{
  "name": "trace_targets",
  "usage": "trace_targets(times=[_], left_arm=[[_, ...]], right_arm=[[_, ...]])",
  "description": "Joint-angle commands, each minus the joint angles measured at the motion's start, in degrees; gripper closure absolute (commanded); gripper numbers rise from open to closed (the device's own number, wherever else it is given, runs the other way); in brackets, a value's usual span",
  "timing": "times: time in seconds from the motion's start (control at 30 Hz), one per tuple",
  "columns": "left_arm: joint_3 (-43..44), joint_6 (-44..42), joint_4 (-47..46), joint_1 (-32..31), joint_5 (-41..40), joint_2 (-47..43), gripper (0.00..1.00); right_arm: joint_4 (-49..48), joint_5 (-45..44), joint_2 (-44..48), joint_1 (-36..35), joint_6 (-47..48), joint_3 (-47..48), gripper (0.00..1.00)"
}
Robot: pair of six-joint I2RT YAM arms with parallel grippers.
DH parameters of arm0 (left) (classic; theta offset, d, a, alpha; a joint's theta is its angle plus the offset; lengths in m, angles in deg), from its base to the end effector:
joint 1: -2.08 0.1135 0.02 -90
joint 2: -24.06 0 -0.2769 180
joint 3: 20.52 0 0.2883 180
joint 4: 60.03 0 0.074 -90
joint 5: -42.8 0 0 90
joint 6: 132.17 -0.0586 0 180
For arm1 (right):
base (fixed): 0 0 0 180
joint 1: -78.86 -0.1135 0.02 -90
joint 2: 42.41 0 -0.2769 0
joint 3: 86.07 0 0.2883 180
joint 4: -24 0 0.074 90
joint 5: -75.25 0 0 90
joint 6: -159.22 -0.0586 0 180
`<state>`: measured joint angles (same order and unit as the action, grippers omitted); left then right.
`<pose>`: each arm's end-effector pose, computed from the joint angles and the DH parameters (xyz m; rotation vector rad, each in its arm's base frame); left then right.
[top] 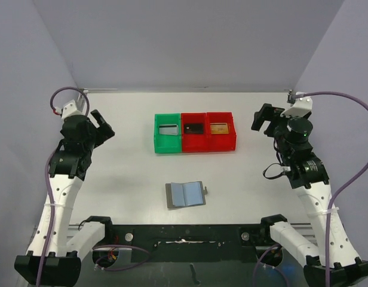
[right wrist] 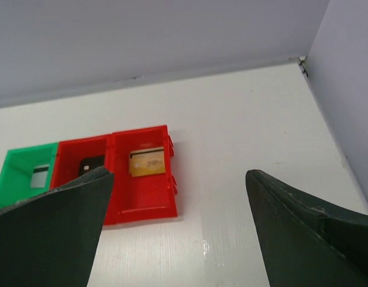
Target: Take the credit cards out of the card holder
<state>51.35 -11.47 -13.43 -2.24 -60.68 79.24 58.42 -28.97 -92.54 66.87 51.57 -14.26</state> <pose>0.2519 -0.0053 0.3583 -0.6115 1.9876 -0.1272 0.2358 0.0354 0.4037 0.2651 1.7689 0.1492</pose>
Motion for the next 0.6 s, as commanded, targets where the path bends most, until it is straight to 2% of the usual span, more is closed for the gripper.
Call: trace_targets(times=[0.0, 0.17, 0.33, 0.57], left_arm=[[8.1, -2.3, 0.3, 0.3, -4.7, -5.0, 0.18], [10.9, -3.4, 1.3, 0.3, -8.3, -8.7, 0.18], [12.7, -7.1, 3.4, 0.3, -10.9, -11.6, 0.18], [13.6, -7.3, 4.2, 0.3, -9.7, -11.5, 0.18]], right_arm=[[0.0, 2.5, 1.7, 0.1, 4.7, 6.5, 0.02], [0.4, 6.1, 2.3, 0.1, 4.4, 9.6, 0.02], [-0.3, 8.3, 4.3, 0.1, 2.0, 7.5, 0.02], [1.6, 7.1, 3.6, 0.0, 2.4, 7.3, 0.02]])
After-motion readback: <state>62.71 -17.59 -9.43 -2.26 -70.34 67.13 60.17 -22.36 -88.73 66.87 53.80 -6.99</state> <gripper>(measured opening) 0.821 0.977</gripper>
